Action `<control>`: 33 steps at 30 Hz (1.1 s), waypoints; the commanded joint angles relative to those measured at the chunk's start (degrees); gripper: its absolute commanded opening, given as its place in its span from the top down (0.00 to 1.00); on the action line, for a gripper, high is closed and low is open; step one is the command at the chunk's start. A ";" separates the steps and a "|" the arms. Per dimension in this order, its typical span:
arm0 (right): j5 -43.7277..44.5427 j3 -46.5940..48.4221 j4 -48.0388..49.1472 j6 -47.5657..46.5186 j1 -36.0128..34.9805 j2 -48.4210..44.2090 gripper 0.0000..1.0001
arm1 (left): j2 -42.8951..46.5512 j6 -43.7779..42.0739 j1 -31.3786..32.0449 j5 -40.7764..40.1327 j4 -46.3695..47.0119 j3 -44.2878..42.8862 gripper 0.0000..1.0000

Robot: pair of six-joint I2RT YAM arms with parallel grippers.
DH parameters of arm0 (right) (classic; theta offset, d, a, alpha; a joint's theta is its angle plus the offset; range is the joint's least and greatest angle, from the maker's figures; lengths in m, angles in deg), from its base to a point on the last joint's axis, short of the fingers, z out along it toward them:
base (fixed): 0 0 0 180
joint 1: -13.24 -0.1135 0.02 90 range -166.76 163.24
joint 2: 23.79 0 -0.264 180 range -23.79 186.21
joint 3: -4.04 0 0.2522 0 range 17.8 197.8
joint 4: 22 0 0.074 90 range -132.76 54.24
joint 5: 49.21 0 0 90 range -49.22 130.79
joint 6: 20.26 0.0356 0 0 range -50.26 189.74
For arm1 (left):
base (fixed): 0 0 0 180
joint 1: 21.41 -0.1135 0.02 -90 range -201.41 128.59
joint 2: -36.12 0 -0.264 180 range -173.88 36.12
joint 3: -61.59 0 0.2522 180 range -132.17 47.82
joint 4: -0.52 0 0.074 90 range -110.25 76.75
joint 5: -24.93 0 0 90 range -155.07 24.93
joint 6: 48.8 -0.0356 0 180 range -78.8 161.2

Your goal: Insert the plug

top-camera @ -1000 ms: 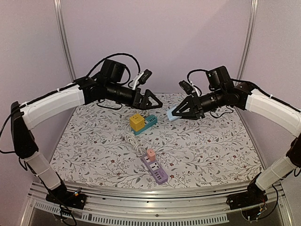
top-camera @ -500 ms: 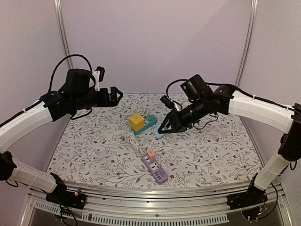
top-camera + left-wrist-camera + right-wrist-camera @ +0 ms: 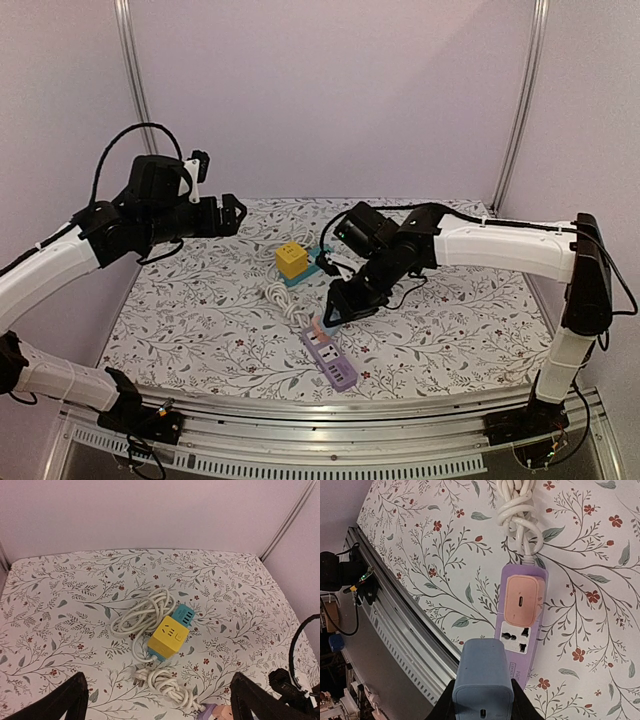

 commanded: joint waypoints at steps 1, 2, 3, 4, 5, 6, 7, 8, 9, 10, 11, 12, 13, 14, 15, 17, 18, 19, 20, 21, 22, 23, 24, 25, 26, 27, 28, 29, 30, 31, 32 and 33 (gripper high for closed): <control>5.84 0.61 -1.31 1.93 -1.50 2.83 1.00 | 0.86 0.92 -0.18 -0.69 -2.43 0.91 0.02; 6.35 0.56 -1.54 2.17 -1.77 3.27 1.00 | 0.99 1.13 -0.21 -0.70 -2.41 1.00 0.02; 6.95 0.41 -1.75 2.48 -2.04 3.84 1.00 | 1.00 1.15 -0.21 -0.61 -2.45 1.12 0.02; 7.56 0.08 -1.89 2.79 -2.33 4.12 1.00 | 1.09 1.19 -0.19 -0.52 -2.48 1.14 0.02; 8.04 -0.23 -2.02 3.11 -2.39 4.47 1.00 | 1.10 1.13 -0.20 -0.51 -2.53 1.14 0.02; 8.50 -0.60 -2.01 3.73 -2.46 4.60 1.00 | 1.15 1.11 -0.21 -0.55 -2.62 1.21 0.02; 9.06 -1.03 -2.09 4.12 -2.50 4.80 1.00 | 1.19 1.09 -0.14 -0.53 -2.75 1.23 0.02; 9.60 -1.49 -2.10 4.66 -2.50 4.89 1.00 | 1.27 1.10 -0.16 -0.51 -2.80 1.30 0.02; 10.14 -1.91 -1.88 5.34 -2.54 4.90 1.00 | 1.32 1.09 -0.17 -0.55 -2.78 1.39 0.02; 10.55 -2.35 -1.73 5.70 -2.59 4.88 1.00 | 1.44 1.11 -0.20 -0.51 -2.76 1.52 0.02; 10.79 -2.64 -1.53 6.18 -2.65 4.90 1.00 | 1.53 1.09 -0.21 -0.50 -2.80 1.62 0.01; 10.94 -2.87 -1.36 6.46 -2.61 4.91 1.00 | 1.56 1.09 -0.13 -0.52 -2.81 1.71 0.01; 11.19 -3.07 -1.20 6.83 -2.64 4.95 1.00 | 1.66 1.09 -0.14 -0.65 -2.78 1.82 0.01; 11.26 -3.21 -1.00 7.00 -2.73 5.03 1.00 | 1.76 1.09 -0.20 -0.79 -2.75 1.91 0.01; 11.27 -3.38 -0.77 7.21 -2.79 5.08 1.00 | 1.87 1.02 -0.16 -0.89 -2.66 2.07 0.01; 11.36 -3.61 -0.52 7.38 -3.01 5.41 1.00 | 2.13 1.06 -0.16 -1.34 -2.48 2.28 0.01; 11.34 -3.62 -0.45 7.43 -3.11 5.59 1.00 | 2.16 0.95 -0.20 -1.45 -2.39 2.35 0.01; 11.36 -3.54 -0.43 7.50 -3.19 5.82 1.00 | 2.28 0.86 -0.14 -1.49 -2.29 2.37 0.01; 11.37 -3.45 -0.28 7.32 -3.36 6.16 1.00 | 2.25 0.75 -0.12 -1.48 -2.20 2.44 0.00; 11.32 -3.40 -0.10 7.32 -3.53 6.37 1.00 | 2.32 0.69 -0.15 -1.52 -2.19 2.44 0.01; 11.13 -3.36 0.06 7.28 -3.76 6.54 1.00 | 2.32 0.55 -0.14 -1.40 -2.13 2.46 0.01; 11.02 -3.23 0.22 7.26 -3.83 6.70 1.00 | 2.23 0.44 -0.16 -1.31 -2.05 2.46 0.01; 10.90 -3.14 0.21 7.26 -3.92 6.95 1.00 | 2.20 0.41 -0.13 -1.24 -2.10 2.46 0.01; 10.76 -3.10 0.35 7.33 -4.04 7.09 1.00 | 2.17 0.27 -0.14 -1.17 -2.06 2.46 0.01; 10.75 -3.09 0.21 7.34 -4.13 7.31 1.00 | 2.16 0.21 -0.15 -1.20 -2.05 2.46 0.01; 10.74 -3.11 0.25 7.43 -4.18 7.61 1.00 | 2.10 0.21 -0.15 -1.22 -2.05 2.46 0.01; 10.81 -3.17 0.20 7.48 -4.23 7.74 1.00 | 2.08 0.21 -0.18 -1.21 -2.09 2.46 0.01; 10.75 -3.29 0.24 7.58 -4.26 7.80 1.00 | 2.00 0.20 -0.19 -1.13 -2.10 2.46 0.01; 10.74 -3.28 0.26 7.61 -4.35 7.88 1.00 | 1.96 0.21 -0.15 -1.13 -2.04 2.46 0.00; 10.82 -3.33 0.21 7.61 -4.33 8.02 1.00 | 1.97 0.17 -0.19 -0.99 -1.93 2.48 0.01; 10.89 -3.35 0.19 7.68 -4.43 8.02 1.00 | 1.88 0.08 -0.14 -0.97 -1.86 2.46 0.01; 10.96 -3.28 0.27 7.63 -4.50 8.12 1.00 | 1.77 -0.03 -0.20 -0.88 -1.84 2.46 0.00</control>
